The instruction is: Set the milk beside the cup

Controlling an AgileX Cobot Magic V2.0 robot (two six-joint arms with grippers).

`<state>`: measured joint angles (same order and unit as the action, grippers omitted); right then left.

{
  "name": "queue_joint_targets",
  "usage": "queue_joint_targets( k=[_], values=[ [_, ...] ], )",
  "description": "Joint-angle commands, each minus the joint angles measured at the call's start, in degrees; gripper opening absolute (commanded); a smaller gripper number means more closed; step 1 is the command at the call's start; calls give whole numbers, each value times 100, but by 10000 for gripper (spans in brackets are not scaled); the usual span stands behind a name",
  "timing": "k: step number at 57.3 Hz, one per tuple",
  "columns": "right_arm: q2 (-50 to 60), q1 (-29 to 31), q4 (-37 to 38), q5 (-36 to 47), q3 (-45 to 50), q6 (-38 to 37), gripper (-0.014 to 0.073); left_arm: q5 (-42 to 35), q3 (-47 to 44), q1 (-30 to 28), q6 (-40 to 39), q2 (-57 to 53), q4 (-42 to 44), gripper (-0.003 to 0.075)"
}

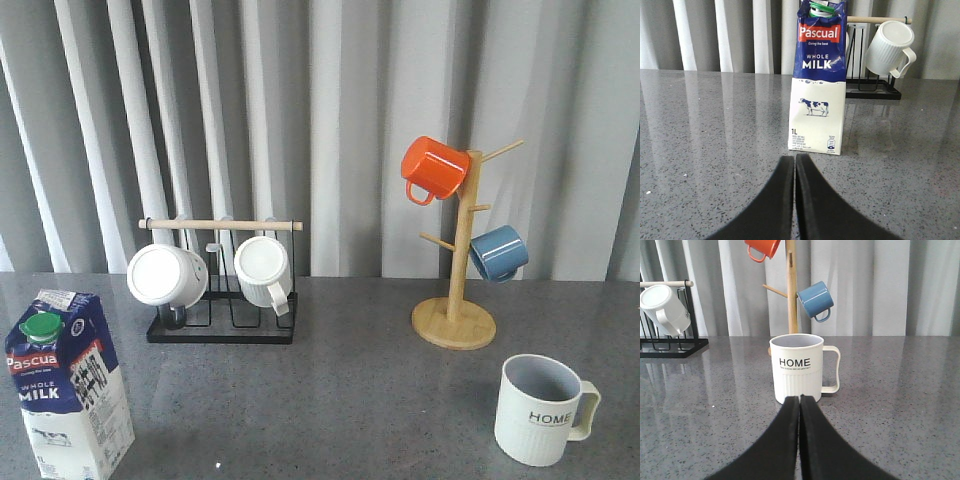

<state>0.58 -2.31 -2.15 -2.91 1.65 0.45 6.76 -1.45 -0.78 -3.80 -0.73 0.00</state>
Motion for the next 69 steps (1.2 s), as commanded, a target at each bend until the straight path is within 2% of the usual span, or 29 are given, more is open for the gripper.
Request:
queue_joint_targets(
  k=[1,13,17,22,25,30,35,41,49,57,69],
  values=[
    [66,45,46,440,38,21,-10,-439,131,2,-39,-57,-31,-6],
    [66,45,88,498,38,43,-10,-550,131,2,138,-57,0,-6],
    [66,51,172,916,38,113,-10,-635,131,2,321,-57,79,-6],
    [66,45,-32,1824,8,-183,-10,-1105,142,15,-45,-57,-161,-6],
    [59,40,-156,2075,-66,-470,-10,-1375,176,23,-290,-57,-295,-6],
    [-112,40,-200,1922,-539,-476,-10,-1658,439,23,-483,-14,-355,-6],
    [-679,45,-90,1627,-1191,103,-10,-1723,999,23,-314,351,-326,-6],
    [-1796,45,-96,1211,-2179,608,-10,-1261,1881,23,-142,1245,-332,-6],
    [-3058,39,-92,641,-3124,618,-10,-618,2727,42,-201,2457,-332,-6],
    [-3502,39,-92,564,-3252,625,-9,-776,2884,206,-181,2961,-332,-6],
    [-3795,33,-103,495,-3232,619,-9,-1240,2884,259,-181,3160,-332,-6]
  ],
)
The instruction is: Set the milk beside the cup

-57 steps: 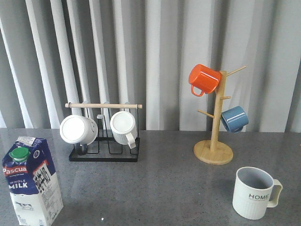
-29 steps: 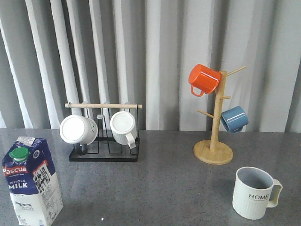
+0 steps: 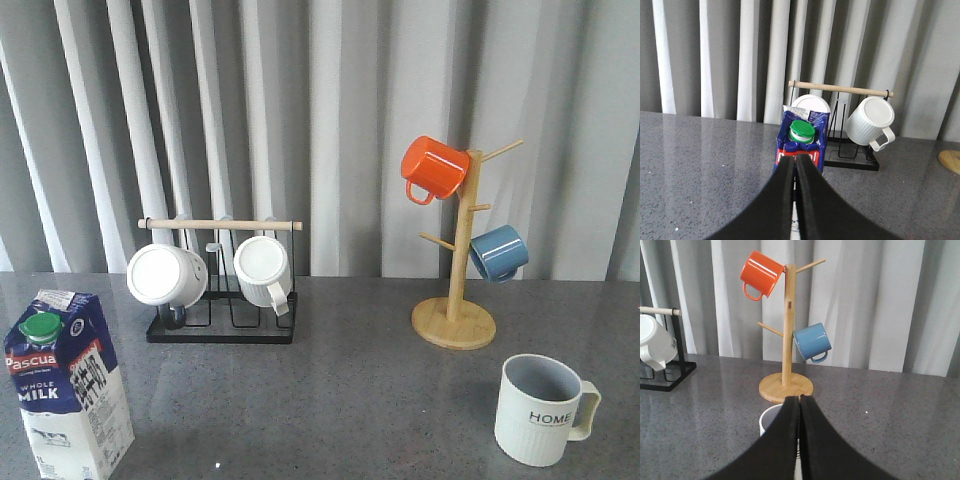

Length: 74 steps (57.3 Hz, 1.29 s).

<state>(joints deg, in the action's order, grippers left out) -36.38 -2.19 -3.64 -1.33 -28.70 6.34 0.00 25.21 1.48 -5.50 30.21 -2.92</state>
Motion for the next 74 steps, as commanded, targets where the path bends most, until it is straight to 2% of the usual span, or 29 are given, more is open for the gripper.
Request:
queue_joint_targets(
  k=[1,18,25,33,42,56,61,66,74],
  values=[
    [-118,21,46,322,-197,30,-9,-575,218,32,-11,66,-40,-6],
    [-161,21,3,660,-203,-11,-6,-568,218,32,-11,54,-40,-6],
    [-174,21,-342,401,-203,-289,-4,-562,218,27,-11,54,-40,-6],
    [-326,21,-285,133,-203,101,24,-562,218,27,-11,54,-40,-6],
    [-333,55,-191,-111,-203,220,140,-562,218,27,-11,54,-40,-6],
    [-454,68,226,462,-203,-201,465,-562,218,27,-16,54,-40,-6],
    [-703,109,428,655,-203,-208,554,-562,218,27,-16,54,-40,-6],
    [-1115,306,662,853,-203,-279,593,-562,218,27,-16,54,-40,-6],
    [-1903,919,1091,1519,-203,-724,594,-557,218,27,-16,54,-40,-6]
  ],
)
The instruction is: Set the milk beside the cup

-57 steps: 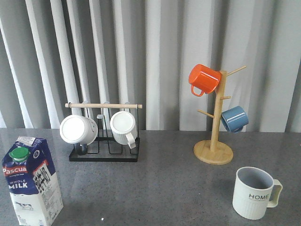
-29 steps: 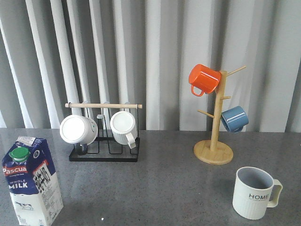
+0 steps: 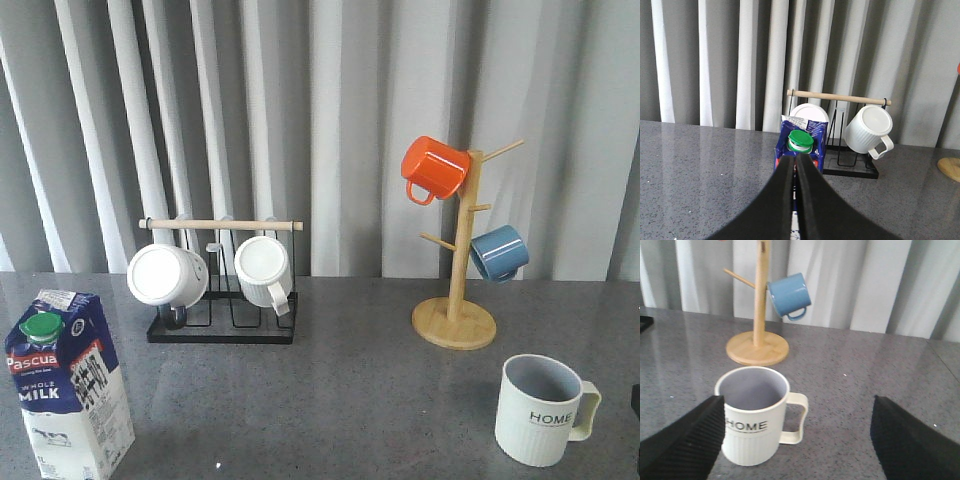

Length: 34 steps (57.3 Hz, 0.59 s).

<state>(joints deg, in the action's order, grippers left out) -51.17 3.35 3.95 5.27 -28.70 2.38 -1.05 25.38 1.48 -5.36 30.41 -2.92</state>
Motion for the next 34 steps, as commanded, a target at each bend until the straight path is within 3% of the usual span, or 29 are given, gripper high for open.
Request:
queue_joint_targets(
  k=[1,9,15,28,34],
  values=[
    [-553,459,398,980,-203,-462,594,-452,201,27,-30,34,-40,-6],
    [-1402,722,1310,1742,-203,-1329,594,-447,201,27,-30,34,-40,-6],
    [-1995,721,1890,2087,-203,-1367,594,-447,201,27,-30,34,-40,-6],
    [-2775,847,1937,2958,-173,-1308,591,-447,201,27,-30,34,-40,-6],
    [-3019,1000,1845,3833,38,-1206,582,-447,201,27,-30,34,-40,-6]
  ],
)
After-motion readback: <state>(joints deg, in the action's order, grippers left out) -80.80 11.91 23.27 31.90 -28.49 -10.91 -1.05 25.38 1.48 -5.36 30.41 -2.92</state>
